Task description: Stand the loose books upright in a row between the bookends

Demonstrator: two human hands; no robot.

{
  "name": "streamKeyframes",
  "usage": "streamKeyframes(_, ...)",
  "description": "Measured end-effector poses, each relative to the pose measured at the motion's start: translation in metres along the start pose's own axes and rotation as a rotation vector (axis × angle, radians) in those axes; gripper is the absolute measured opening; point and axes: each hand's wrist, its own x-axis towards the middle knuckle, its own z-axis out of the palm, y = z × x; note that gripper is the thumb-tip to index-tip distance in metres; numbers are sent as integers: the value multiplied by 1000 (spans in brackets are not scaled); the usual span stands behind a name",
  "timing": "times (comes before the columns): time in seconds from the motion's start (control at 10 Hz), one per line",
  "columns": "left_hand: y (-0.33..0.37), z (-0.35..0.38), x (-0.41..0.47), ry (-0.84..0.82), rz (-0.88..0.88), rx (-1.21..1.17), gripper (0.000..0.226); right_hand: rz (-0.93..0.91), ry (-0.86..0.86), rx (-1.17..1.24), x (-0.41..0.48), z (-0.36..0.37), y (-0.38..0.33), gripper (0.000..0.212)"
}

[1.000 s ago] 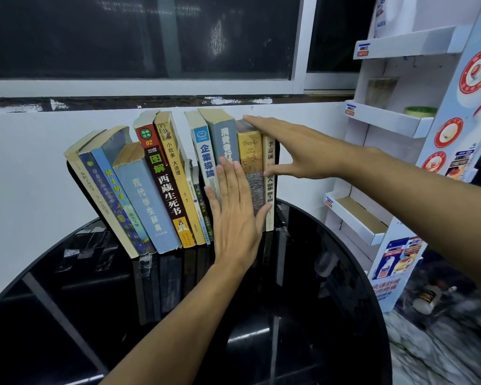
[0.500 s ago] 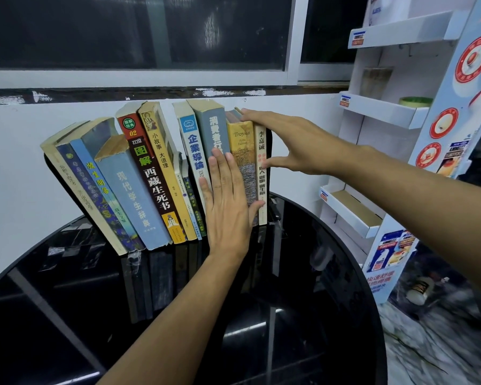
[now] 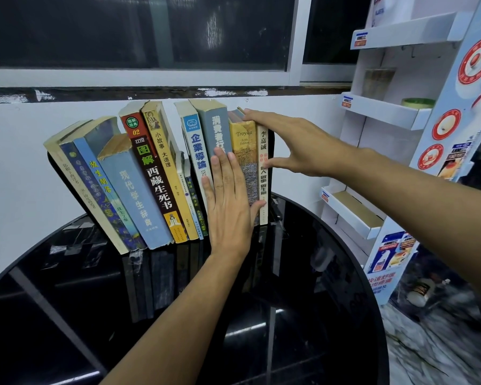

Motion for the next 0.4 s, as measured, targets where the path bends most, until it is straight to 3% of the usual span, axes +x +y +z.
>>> streamKeyframes(0.4,3,-24,-9,-88,43,-184,98,65,-41,-8,-14,-5,-14,102)
